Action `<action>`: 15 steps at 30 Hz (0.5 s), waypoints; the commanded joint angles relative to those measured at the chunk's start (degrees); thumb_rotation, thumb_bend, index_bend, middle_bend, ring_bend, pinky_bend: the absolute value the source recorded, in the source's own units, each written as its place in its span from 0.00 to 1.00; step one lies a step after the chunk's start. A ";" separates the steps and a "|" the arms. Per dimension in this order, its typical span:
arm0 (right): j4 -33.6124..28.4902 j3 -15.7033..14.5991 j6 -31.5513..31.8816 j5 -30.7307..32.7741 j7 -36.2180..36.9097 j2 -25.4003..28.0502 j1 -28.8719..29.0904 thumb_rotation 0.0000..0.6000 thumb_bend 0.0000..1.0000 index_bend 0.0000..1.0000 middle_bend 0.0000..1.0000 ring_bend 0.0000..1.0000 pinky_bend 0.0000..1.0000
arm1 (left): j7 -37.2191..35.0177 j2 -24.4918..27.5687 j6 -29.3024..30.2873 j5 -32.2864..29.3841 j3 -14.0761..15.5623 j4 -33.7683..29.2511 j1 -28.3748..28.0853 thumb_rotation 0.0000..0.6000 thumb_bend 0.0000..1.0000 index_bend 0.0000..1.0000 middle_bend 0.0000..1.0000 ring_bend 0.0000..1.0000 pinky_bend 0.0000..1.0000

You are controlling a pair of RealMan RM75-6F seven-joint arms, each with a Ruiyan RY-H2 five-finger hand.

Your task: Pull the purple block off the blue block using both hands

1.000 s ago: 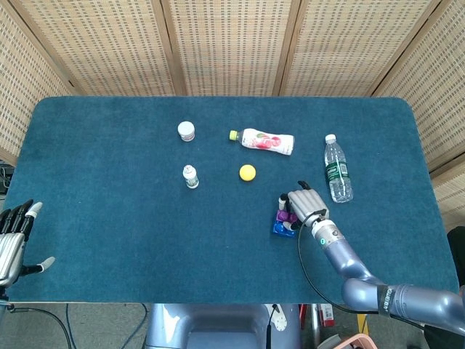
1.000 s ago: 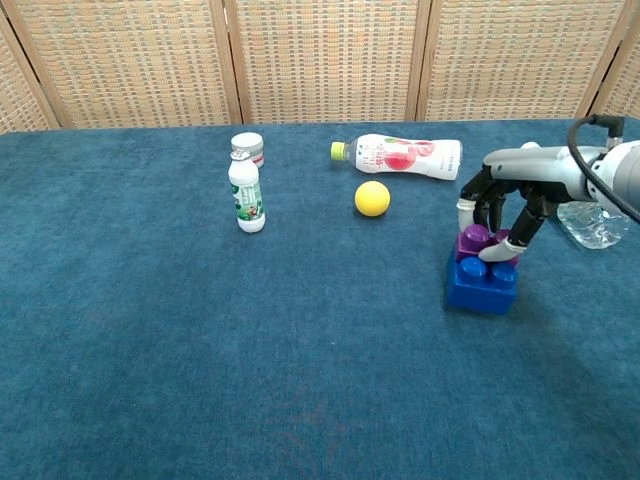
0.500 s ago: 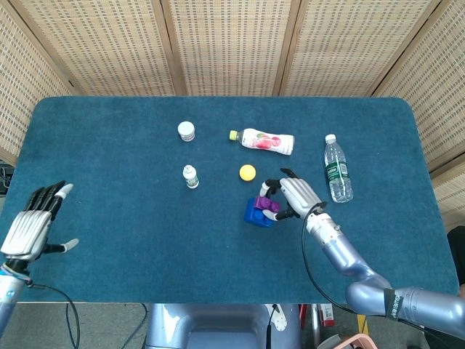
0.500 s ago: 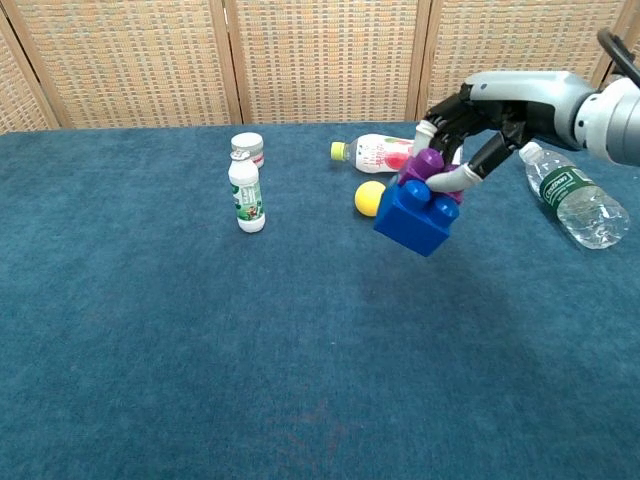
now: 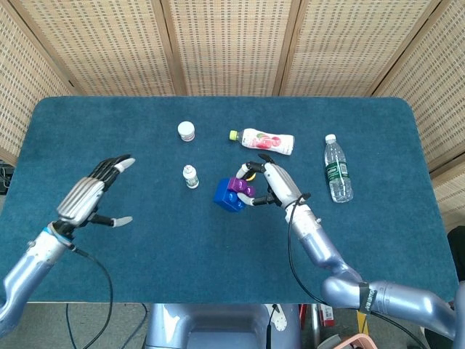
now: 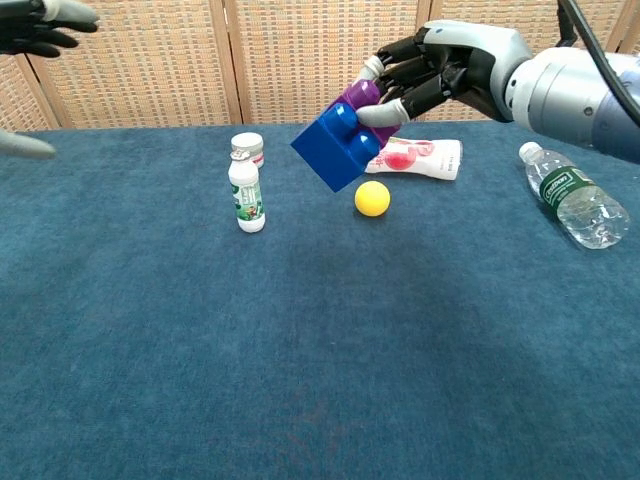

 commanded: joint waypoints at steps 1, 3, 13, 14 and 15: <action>1.18 1.63 0.46 2.26 0.67 -1.99 1.07 1.00 0.43 0.64 0.62 0.39 0.03 | -3.60 -1.53 -2.94 -0.64 -2.06 -0.04 -3.57 1.00 0.00 0.00 0.00 0.00 0.00; 1.74 2.42 0.62 3.31 0.96 -2.90 1.54 1.00 0.43 0.64 0.62 0.39 0.03 | -4.16 -1.98 -4.28 -1.87 -2.82 -0.19 -4.90 1.00 0.00 0.00 0.00 0.00 0.00; 4.94 6.64 -0.27 9.14 1.98 -6.90 4.83 1.00 0.43 0.64 0.63 0.39 0.03 | -2.85 -5.63 -10.84 -12.74 -6.70 0.79 -10.85 1.00 0.00 0.00 0.02 0.00 0.00; 5.09 6.72 -0.33 9.42 1.90 -7.03 4.95 1.00 0.43 0.64 0.63 0.39 0.03 | -2.66 -6.06 -11.22 -13.88 -6.89 1.00 -11.13 1.00 0.00 0.00 0.04 0.01 0.00; 5.19 6.79 -0.38 9.71 1.86 -7.14 5.04 1.00 0.43 0.64 0.63 0.39 0.03 | -2.69 -6.51 -11.62 -15.12 -7.14 1.20 -11.40 1.00 0.00 0.01 0.08 0.02 0.01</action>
